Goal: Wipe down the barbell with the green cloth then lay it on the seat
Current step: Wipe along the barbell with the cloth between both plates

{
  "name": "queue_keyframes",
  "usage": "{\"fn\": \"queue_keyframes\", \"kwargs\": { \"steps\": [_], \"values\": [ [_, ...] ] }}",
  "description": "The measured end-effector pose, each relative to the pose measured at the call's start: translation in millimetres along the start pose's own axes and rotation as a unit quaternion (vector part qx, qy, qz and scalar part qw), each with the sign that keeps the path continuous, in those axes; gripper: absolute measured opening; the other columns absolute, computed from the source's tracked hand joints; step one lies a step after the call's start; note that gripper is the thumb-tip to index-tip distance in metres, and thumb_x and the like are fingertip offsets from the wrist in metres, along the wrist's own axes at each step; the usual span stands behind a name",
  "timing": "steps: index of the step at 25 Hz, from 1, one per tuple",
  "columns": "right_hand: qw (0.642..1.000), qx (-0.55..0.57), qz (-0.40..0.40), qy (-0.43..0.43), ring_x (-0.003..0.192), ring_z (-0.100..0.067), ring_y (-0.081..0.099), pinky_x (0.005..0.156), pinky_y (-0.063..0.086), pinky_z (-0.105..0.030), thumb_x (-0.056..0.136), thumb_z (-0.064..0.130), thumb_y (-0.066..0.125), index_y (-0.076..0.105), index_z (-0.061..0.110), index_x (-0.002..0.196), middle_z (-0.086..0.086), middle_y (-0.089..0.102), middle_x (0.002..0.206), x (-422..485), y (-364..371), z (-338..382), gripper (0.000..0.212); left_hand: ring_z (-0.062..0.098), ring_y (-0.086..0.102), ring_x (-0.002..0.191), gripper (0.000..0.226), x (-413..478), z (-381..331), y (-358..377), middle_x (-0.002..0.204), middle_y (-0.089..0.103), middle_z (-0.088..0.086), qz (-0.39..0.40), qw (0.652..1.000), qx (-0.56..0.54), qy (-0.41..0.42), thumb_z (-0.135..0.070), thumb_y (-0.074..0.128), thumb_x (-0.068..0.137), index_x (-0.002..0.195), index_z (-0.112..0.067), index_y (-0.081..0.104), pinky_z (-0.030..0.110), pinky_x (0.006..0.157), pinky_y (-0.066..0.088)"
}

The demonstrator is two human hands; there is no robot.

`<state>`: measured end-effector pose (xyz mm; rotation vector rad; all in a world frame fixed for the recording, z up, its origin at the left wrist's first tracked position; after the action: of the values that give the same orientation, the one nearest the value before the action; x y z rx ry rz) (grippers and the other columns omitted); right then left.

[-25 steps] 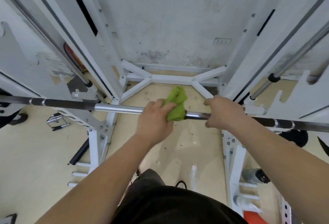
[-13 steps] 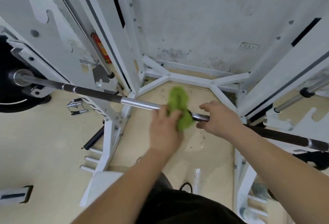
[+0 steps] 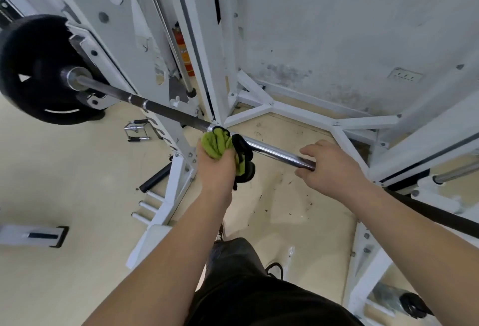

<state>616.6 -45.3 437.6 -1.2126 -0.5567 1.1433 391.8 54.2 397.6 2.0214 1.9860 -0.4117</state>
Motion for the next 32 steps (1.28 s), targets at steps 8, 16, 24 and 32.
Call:
{"fn": "queue_keyframes", "kwargs": {
  "steps": [8,16,24,32],
  "values": [
    [0.999,0.028,-0.013,0.01,0.116,-0.02,0.058,0.091,0.056,-0.042,0.085,0.024,0.065,0.065,0.025,0.134,0.005,0.061,0.122,-7,-3,-4,0.049,0.024,0.07,0.081,0.019,-79,58,102,0.091,0.075,0.01,0.201,0.959,0.06,-0.188,-0.012,0.059,0.086,0.099,-0.008,0.072,0.034,0.07,0.057],
    [0.997,-0.011,-0.035,0.072,0.115,-0.018,0.058,0.086,0.054,-0.035,0.087,0.024,0.058,0.064,0.024,0.136,0.005,0.061,0.126,-38,-20,-58,0.05,0.027,0.066,0.087,0.02,-42,48,74,0.099,0.07,0.011,0.038,0.978,-0.058,-0.198,-0.004,0.057,0.091,0.106,-0.016,0.062,0.037,0.074,0.056],
    [0.986,-0.045,-0.073,0.142,0.097,-0.022,0.054,0.07,0.045,-0.033,0.084,0.019,0.06,0.072,0.022,0.114,0.005,0.054,0.097,-92,-25,-118,0.032,0.03,0.074,0.104,0.026,-139,95,161,0.108,0.078,0.013,0.262,0.922,0.024,-0.285,-0.009,0.069,0.089,0.114,-0.013,0.07,0.046,0.094,0.06],
    [0.98,0.086,-0.109,0.145,0.106,-0.023,0.065,0.091,0.056,-0.042,0.091,0.015,0.057,0.071,0.024,0.126,0.004,0.07,0.12,-60,-48,-104,0.039,0.035,0.073,0.078,0.014,-107,9,102,0.078,0.072,0.012,0.163,0.976,0.057,-0.131,-0.011,0.062,0.081,0.089,-0.004,0.072,0.036,0.066,0.06]
  ]
}}
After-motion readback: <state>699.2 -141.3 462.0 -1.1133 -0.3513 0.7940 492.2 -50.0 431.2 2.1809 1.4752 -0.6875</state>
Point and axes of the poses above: each hand's wrist, its own x-axis towards the middle knuckle, its own y-axis out of the palm, z = x × y, the point moved 5 cm from there along x, towards the middle knuckle
